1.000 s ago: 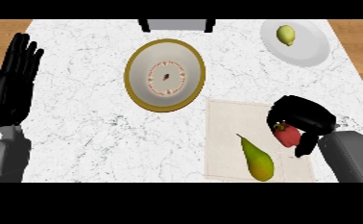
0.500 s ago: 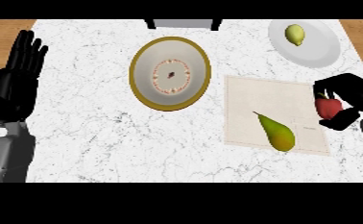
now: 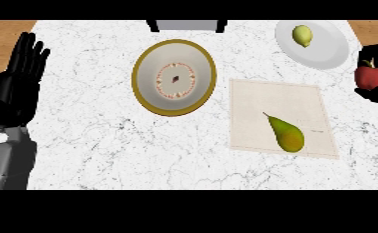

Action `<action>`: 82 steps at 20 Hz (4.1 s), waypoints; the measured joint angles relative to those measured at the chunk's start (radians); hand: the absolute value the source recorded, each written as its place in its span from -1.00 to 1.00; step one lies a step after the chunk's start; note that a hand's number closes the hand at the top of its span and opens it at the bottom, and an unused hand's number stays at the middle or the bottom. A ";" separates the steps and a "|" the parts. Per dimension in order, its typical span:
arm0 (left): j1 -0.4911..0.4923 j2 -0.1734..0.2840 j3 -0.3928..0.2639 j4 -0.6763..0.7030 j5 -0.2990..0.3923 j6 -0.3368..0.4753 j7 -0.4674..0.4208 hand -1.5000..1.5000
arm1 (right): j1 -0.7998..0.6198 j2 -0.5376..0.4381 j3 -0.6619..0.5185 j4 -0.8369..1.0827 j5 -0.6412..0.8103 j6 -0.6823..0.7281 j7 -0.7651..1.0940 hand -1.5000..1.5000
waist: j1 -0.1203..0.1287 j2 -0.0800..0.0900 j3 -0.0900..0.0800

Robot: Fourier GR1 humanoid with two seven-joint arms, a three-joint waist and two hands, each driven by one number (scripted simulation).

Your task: Pick the bell pepper from the placemat and place it in the bowl

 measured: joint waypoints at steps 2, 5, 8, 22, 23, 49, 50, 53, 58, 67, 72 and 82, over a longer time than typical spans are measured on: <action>0.006 -0.005 0.000 -0.016 0.001 0.007 0.013 0.00 | -0.021 -0.004 -0.018 -0.021 -0.038 0.041 -0.033 1.00 | -0.004 -0.003 0.000; 0.011 -0.008 0.000 -0.021 -0.009 0.018 0.014 0.00 | -0.063 -0.007 -0.038 -0.093 -0.090 0.103 -0.051 1.00 | -0.012 -0.006 -0.001; 0.020 -0.002 0.012 -0.011 -0.007 0.013 0.002 0.00 | -0.076 0.014 -0.059 -0.188 -0.154 0.171 -0.045 1.00 | -0.021 -0.009 -0.002; 0.011 0.008 0.027 0.001 0.002 -0.006 0.001 0.00 | -0.223 0.283 -0.087 -0.593 -0.439 0.547 0.388 1.00 | -0.023 -0.012 -0.002; 0.012 0.004 0.021 -0.004 -0.001 -0.003 0.006 0.00 | -0.239 0.305 -0.080 -0.614 -0.448 0.559 0.431 1.00 | -0.022 -0.011 -0.002; -0.012 -0.019 0.007 0.017 -0.020 -0.013 -0.018 0.00 | -0.316 0.673 0.375 -0.251 -0.325 0.113 0.738 -1.00 | 0.015 0.003 -0.001; -0.020 -0.017 0.008 0.021 -0.019 -0.015 -0.019 0.00 | -0.319 0.673 0.386 -0.212 -0.340 0.076 0.741 -1.00 | 0.018 0.004 -0.001; -0.021 -0.033 -0.010 0.005 -0.031 -0.003 -0.009 0.00 | -0.325 0.675 0.394 -0.109 -0.414 -0.003 0.730 -1.00 | 0.030 0.007 -0.001; -0.039 -0.034 -0.017 0.007 -0.033 -0.005 -0.002 0.00 | -0.329 0.676 0.379 -0.015 -0.582 -0.093 0.640 -1.00 | 0.042 0.010 0.000; -0.049 -0.023 -0.002 0.017 -0.024 -0.010 0.010 0.00 | -0.340 0.668 0.263 0.042 -0.743 -0.350 0.443 -1.00 | 0.028 0.009 0.000; -0.032 -0.012 0.015 0.014 -0.017 -0.018 0.002 0.00 | -0.353 0.589 0.148 0.083 -0.815 -0.358 0.388 -1.00 | 0.014 0.007 0.000; -0.019 -0.014 0.018 -0.008 -0.021 -0.013 0.006 0.00 | -0.291 0.356 -0.024 0.213 -0.945 -0.146 0.169 -1.00 | 0.013 0.008 0.001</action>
